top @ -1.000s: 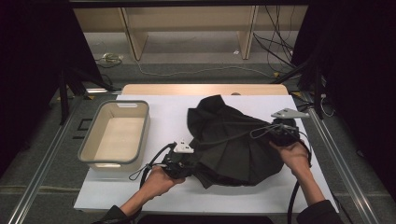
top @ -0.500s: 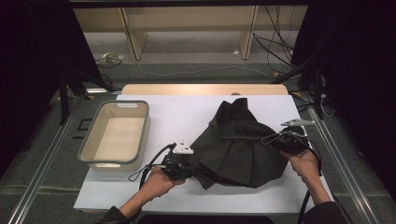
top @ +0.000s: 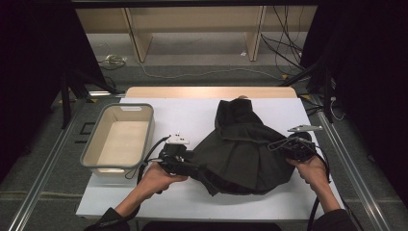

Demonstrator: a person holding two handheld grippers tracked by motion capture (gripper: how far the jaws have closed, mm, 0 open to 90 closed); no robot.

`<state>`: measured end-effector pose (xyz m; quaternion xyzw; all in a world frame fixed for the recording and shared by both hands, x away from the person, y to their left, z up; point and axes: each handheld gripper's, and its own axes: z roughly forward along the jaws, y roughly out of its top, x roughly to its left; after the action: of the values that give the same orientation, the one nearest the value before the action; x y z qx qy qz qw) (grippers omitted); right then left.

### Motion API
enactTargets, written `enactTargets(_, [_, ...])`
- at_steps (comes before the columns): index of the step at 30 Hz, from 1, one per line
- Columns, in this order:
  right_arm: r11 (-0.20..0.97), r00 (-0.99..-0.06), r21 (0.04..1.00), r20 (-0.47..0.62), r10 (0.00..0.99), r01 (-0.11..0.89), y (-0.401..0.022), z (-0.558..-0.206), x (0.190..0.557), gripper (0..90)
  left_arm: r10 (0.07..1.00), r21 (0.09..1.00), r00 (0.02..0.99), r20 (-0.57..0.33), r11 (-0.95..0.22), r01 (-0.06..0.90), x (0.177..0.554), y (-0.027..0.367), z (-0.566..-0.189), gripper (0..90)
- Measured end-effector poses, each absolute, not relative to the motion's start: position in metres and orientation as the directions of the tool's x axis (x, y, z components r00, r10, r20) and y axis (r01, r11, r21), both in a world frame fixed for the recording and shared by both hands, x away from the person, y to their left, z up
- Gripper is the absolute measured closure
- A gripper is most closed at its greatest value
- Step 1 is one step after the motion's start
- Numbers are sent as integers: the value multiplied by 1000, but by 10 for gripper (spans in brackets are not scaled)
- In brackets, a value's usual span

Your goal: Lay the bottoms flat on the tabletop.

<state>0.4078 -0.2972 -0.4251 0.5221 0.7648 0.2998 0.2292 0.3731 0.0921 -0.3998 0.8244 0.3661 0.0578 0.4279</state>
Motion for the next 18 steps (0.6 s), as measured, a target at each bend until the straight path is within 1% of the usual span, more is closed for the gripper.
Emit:
enactTargets(2, [272,-366,712,-23,930,647,-297,-419,405,463,682,746,700,-212,-350,567,382,92,-400,302])
enactTargets(6, [298,-419,750,-29,907,591,-289,-401,397,328,725,729,657,-208,-333,598,404,91,-410,288])
enactTargets(7, [304,-431,762,-37,902,572,-286,-395,395,315,736,720,645,-204,-333,608,409,90,-413,282])
enactTargets(11, [274,-478,808,10,878,521,-277,-378,390,283,760,690,613,-214,-327,646,423,89,-426,253])
enactTargets(14, [287,-517,811,23,856,510,-261,-375,390,266,771,674,597,-221,-322,665,430,88,-432,226])
enactTargets(18, [335,-545,799,-10,839,500,-242,-373,393,249,779,659,580,-239,-308,686,436,90,-437,205])
